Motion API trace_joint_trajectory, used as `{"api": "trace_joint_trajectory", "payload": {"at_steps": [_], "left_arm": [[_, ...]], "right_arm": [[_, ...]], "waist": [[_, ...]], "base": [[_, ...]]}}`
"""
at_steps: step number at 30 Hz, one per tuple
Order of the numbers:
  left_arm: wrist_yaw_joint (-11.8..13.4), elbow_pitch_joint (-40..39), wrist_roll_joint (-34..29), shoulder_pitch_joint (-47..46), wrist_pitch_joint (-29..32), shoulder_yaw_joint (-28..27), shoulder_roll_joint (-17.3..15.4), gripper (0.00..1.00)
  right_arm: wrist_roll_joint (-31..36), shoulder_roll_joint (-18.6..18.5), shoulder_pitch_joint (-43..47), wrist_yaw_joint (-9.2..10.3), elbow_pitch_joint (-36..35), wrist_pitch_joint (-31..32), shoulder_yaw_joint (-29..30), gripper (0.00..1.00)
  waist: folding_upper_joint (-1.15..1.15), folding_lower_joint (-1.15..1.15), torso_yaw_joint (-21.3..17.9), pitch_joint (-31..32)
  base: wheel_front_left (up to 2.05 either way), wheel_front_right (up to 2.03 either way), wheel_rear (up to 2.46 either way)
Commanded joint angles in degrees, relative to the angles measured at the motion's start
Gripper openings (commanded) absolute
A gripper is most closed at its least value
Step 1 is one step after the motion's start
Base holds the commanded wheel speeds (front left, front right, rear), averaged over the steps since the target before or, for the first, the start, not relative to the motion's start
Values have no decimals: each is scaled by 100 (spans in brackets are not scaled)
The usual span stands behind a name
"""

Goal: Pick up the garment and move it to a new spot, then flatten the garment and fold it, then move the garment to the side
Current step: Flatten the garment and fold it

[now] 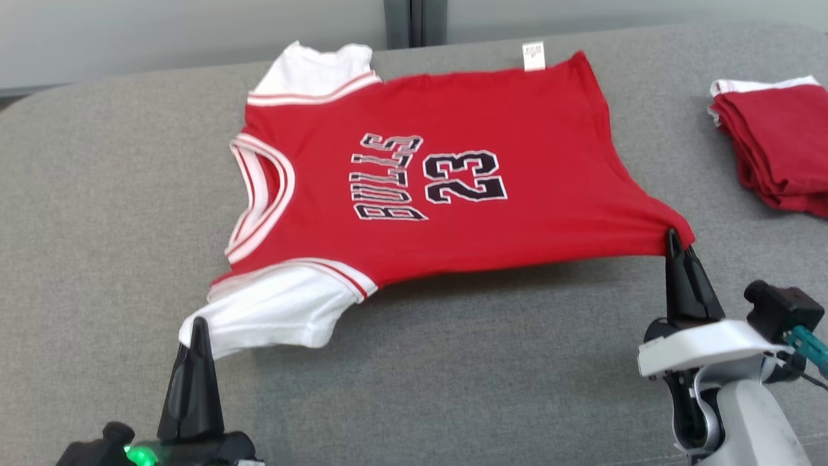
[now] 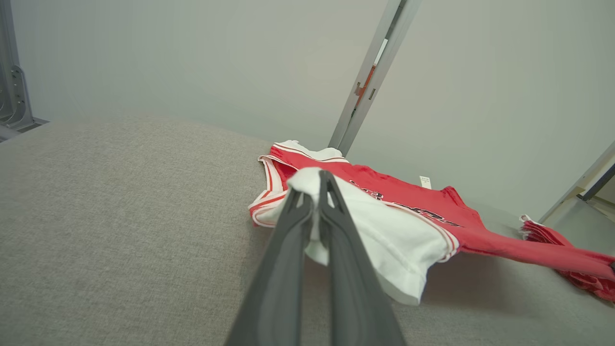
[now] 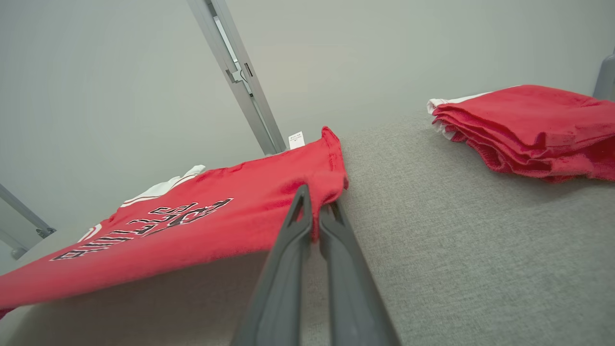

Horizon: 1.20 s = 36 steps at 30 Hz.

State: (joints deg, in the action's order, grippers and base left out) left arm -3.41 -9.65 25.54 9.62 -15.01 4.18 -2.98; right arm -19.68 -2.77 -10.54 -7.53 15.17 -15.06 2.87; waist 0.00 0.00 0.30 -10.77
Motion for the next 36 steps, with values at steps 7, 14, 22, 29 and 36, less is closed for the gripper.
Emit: {"api": "trace_joint_trajectory", "payload": {"at_steps": [7,14,22,29,36], "left_arm": [[205,-535,99,812,260,60,-50,0],[145,-127,122,858,492,263,-82,0],[88,481,63,367,388,371,-91,0],[91,798,-82,-140,320,413,-151,0],[117,1310,-502,-1401,179,451,-274,0]], "right_arm": [[49,-22,945,9,-407,-14,10,0],[-132,-20,1135,9,-62,-14,-116,0],[-269,-21,882,8,511,-15,-215,0],[-280,-20,664,8,727,-15,-290,0],[-342,-22,147,8,816,-15,-389,0]], "waist": [[0,0,41,725],[0,0,-23,705],[0,0,-31,574],[0,0,-37,411],[0,0,-121,15]], "base": [[0,0,0],[0,0,0],[0,0,0],[0,0,0],[0,0,0]]}}
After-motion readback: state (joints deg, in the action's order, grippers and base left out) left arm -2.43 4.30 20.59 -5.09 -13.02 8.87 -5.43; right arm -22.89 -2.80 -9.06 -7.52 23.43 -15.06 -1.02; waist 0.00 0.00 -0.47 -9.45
